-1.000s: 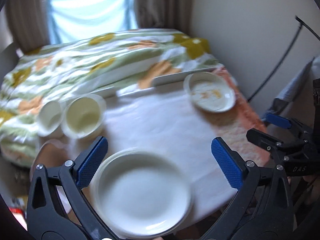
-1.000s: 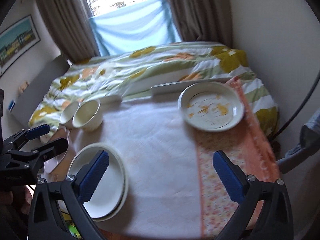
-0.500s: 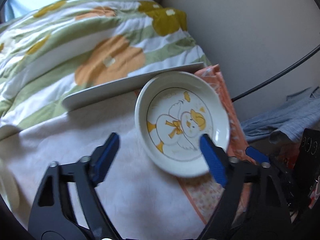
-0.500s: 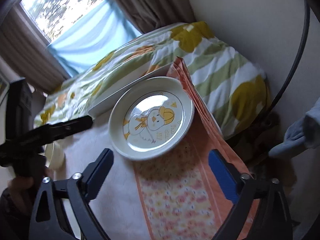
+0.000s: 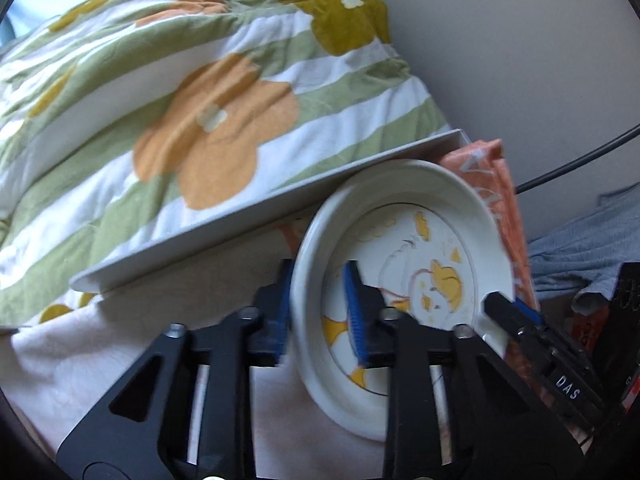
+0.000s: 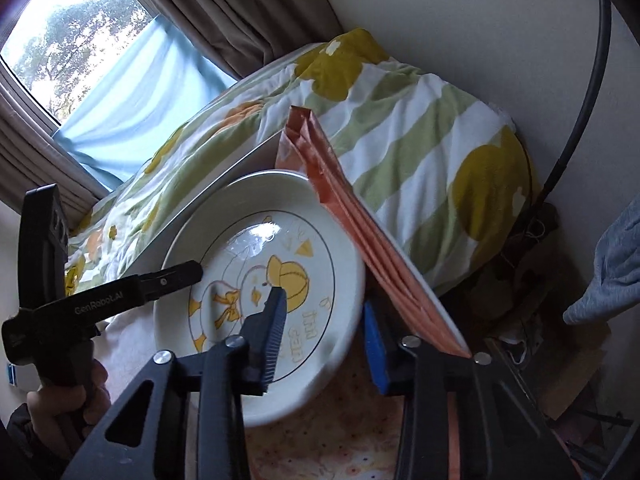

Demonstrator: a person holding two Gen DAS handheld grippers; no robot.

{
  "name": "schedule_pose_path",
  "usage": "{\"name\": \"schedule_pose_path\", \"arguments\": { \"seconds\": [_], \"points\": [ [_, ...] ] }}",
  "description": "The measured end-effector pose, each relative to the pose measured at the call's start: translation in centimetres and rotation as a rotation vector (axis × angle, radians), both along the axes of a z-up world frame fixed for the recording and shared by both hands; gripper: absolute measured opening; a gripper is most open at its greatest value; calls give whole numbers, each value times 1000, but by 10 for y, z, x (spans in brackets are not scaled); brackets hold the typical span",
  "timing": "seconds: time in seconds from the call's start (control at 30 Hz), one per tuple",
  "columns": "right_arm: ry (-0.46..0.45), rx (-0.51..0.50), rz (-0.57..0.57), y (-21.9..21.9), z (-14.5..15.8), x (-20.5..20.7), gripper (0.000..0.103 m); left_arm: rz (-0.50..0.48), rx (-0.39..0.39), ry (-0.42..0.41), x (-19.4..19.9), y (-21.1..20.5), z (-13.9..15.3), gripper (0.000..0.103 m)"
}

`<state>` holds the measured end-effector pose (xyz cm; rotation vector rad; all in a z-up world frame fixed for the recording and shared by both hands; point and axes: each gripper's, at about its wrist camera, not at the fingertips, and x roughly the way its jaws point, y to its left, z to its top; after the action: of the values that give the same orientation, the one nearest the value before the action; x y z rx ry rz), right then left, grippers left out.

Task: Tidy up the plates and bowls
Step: 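Lift the small duck plate and carry it over the plate stack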

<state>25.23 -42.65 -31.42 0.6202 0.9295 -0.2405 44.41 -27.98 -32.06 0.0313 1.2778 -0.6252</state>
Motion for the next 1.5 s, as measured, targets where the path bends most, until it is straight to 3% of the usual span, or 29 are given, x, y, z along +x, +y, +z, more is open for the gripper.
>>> {"name": "schedule_pose_path", "arguments": {
  "seconds": [0.1,0.17,0.5,0.8,1.17,1.33,1.5],
  "points": [
    [17,-24,-11,-3,-3,2,13,-1,-8,2,2,3,-1,13],
    [21,-33,-11,-4,-5,2,10,-8,5,-10,0,2,0,13],
    [-14,-14,45,-6,-2,2,11,8,60,-61,-24,9,14,13],
    [-41,-58,159,3,34,-11,11,93,6,-131,-75,39,70,13],
    [-100,-97,402,54,91,-42,11,309,-35,-216,-167,113,140,13],
    [-112,-90,492,90,101,-56,11,400,-32,-203,-209,161,143,13],
    [-106,-78,574,138,98,-67,11,458,0,-174,-240,204,128,13]
  ]
}}
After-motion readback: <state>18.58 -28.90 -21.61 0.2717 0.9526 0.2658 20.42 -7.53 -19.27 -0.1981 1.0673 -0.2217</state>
